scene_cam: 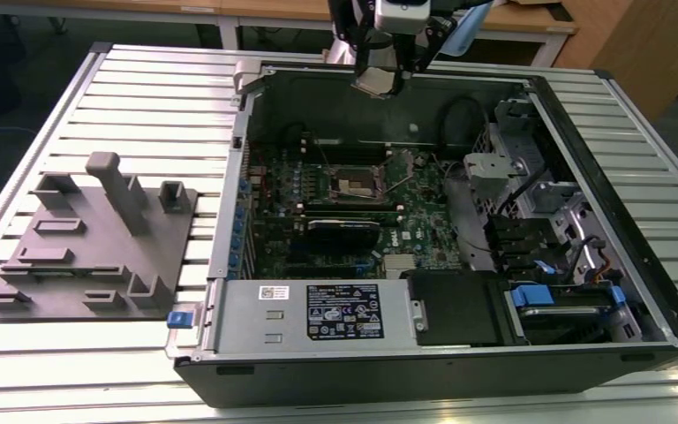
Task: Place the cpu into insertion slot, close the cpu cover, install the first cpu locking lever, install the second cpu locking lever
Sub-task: 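Place the cpu into insertion slot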
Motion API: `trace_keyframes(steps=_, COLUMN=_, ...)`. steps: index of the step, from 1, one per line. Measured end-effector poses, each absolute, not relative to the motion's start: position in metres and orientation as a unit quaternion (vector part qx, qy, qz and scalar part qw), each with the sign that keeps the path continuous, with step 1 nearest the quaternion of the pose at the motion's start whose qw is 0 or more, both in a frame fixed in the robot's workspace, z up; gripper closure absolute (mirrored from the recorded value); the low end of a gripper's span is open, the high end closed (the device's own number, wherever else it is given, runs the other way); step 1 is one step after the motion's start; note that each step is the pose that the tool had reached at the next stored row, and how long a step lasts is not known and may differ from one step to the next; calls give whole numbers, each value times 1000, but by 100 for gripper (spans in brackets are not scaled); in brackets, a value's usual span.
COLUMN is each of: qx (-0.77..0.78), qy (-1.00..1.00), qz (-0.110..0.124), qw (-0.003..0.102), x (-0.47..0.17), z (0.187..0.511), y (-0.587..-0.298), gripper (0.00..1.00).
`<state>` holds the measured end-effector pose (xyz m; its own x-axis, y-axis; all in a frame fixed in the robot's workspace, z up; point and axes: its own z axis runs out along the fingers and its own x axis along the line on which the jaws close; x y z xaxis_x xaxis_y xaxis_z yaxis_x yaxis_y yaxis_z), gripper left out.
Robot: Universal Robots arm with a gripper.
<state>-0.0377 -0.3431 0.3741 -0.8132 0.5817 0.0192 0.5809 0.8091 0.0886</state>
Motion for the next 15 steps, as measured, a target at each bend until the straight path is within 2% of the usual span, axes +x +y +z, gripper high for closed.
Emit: trace_keyframes(steps=15, qx=307, qy=951, qz=45, qw=4, x=-38, z=374, y=-344, gripper=46)
